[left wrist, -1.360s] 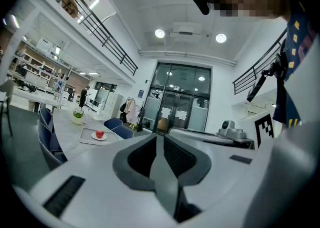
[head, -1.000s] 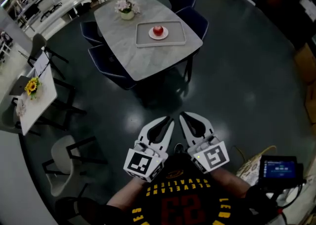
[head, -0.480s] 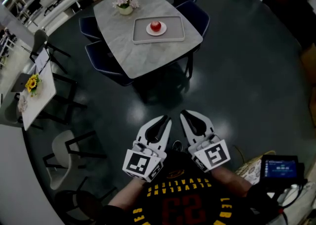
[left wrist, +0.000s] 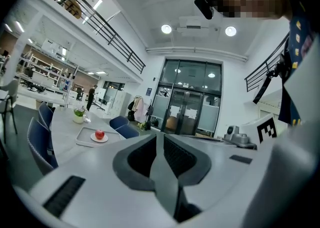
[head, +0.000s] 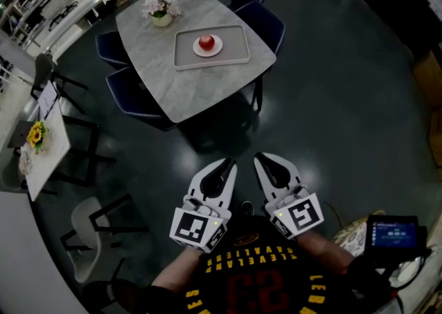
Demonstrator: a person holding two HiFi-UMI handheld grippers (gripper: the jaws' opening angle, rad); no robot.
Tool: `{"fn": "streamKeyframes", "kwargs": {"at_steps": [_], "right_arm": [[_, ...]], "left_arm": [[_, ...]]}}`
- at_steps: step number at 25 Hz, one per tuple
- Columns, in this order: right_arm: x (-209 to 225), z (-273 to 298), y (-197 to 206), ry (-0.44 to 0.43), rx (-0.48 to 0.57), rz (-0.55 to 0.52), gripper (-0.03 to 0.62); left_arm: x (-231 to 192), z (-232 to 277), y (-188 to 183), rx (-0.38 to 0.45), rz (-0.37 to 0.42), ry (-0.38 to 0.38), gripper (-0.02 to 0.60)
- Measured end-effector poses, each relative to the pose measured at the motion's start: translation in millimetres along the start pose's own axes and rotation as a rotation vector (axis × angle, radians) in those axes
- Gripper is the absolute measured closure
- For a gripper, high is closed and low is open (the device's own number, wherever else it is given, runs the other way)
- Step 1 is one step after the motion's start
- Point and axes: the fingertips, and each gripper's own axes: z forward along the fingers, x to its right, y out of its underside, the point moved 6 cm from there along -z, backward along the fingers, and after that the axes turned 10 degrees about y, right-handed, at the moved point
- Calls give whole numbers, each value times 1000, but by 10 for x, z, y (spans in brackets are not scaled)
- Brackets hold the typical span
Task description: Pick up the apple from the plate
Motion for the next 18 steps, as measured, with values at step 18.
{"fn": "streamKeyframes", "kwargs": {"at_steps": [18], "right_arm": [[68,1588,-336,85,-4,-1,586]], "left_arm": [[-1469,535,-626,30,4,82,532]]}}
